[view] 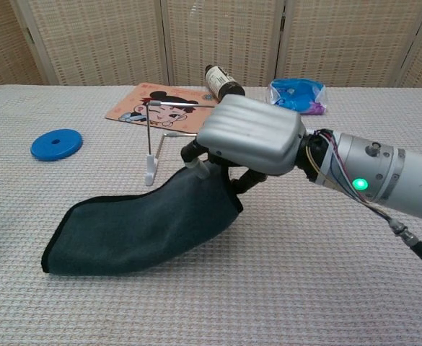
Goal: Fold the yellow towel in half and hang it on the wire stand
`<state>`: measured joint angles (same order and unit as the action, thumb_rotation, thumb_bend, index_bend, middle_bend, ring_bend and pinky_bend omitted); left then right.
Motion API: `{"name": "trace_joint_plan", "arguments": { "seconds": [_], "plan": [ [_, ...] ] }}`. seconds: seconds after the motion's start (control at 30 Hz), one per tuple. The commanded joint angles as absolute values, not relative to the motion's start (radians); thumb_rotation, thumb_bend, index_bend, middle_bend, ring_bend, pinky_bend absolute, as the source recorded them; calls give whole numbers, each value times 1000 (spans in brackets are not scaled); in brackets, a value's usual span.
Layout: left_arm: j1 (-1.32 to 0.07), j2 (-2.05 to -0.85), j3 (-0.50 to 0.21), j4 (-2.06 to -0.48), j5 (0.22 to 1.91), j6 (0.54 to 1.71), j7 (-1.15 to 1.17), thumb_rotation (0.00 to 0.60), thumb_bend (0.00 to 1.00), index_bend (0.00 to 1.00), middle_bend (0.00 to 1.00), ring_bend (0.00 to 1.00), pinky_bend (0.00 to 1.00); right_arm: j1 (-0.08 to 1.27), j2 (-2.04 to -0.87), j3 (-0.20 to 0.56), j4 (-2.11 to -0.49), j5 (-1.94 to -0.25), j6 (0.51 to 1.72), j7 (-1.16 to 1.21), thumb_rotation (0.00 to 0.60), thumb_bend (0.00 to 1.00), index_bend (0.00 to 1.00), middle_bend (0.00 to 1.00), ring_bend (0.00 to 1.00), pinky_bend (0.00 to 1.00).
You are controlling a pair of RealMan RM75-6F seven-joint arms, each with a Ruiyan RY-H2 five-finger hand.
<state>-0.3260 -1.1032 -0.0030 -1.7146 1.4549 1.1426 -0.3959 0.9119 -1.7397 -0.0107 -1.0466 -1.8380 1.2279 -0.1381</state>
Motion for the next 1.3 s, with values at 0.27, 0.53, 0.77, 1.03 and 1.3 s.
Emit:
{"name": "trace_joint_plan", "arguments": {
  "seconds": [0.27, 0.53, 0.77, 1.03, 1.3],
  "plan": [
    [-324, -1087, -5, -1733, 1464, 1153, -387, 600, 521, 132, 990, 839, 1000, 915, -1541, 110, -1365, -1830, 1309, -276, 600, 742, 891, 985, 1000, 1000],
    [-320, -1079, 0, -1741, 1480, 1162, -389, 600, 522, 132, 990, 838, 1000, 897, -1418, 207, -1597, -1753, 1276, -487, 600, 774, 890, 989, 1000, 1000],
    [-316, -1076, 7, -1735, 1496, 1169, -404, 600, 522, 132, 990, 839, 1000, 898, -1413, 280, -1648, -1629, 1222, -626, 600, 773, 890, 989, 1000, 1000],
    [-305, -1077, 19, -1716, 1498, 1170, -425, 600, 522, 132, 990, 839, 1000, 957, -1496, 340, -1532, -1495, 1137, -681, 600, 774, 890, 989, 1000, 1000],
    [-297, -1078, 26, -1703, 1492, 1169, -437, 600, 522, 132, 990, 838, 1000, 1066, -1613, 392, -1328, -1394, 1050, -703, 600, 774, 890, 988, 1000, 1000]
  ]
}}
